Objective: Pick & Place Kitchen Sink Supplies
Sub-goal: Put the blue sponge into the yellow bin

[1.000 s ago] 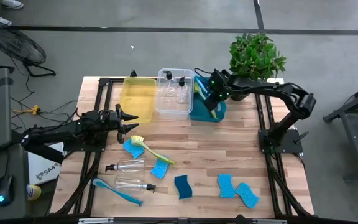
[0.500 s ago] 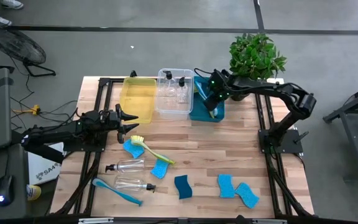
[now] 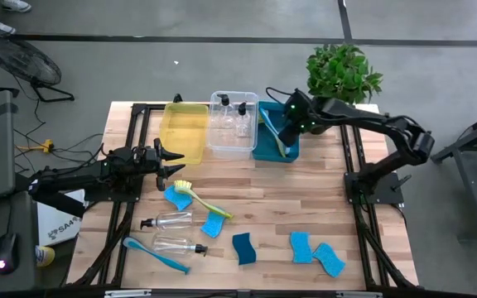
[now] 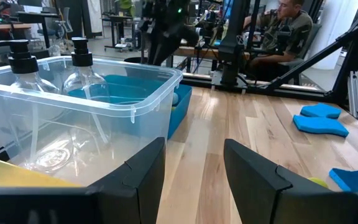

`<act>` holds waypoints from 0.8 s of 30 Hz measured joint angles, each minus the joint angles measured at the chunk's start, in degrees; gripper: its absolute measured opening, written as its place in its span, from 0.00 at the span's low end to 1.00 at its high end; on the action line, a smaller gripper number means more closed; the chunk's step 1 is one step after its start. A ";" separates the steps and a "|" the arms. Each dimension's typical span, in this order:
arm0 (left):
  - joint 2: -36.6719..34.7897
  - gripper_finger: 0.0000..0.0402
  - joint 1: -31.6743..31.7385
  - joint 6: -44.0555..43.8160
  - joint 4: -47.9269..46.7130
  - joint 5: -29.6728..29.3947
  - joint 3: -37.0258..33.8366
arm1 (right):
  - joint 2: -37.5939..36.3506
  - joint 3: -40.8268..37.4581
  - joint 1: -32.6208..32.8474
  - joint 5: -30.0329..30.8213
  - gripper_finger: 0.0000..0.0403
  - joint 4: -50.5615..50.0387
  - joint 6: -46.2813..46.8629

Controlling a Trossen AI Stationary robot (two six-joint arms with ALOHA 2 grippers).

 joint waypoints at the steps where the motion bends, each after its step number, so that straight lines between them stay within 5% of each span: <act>1: -0.02 0.40 0.00 0.00 0.00 0.00 -0.02 | -0.89 0.00 0.24 -0.82 0.29 -0.15 0.01; 24: -0.01 0.40 0.01 0.00 0.01 0.00 0.00 | -6.78 0.04 25.47 -3.70 0.29 -16.74 7.47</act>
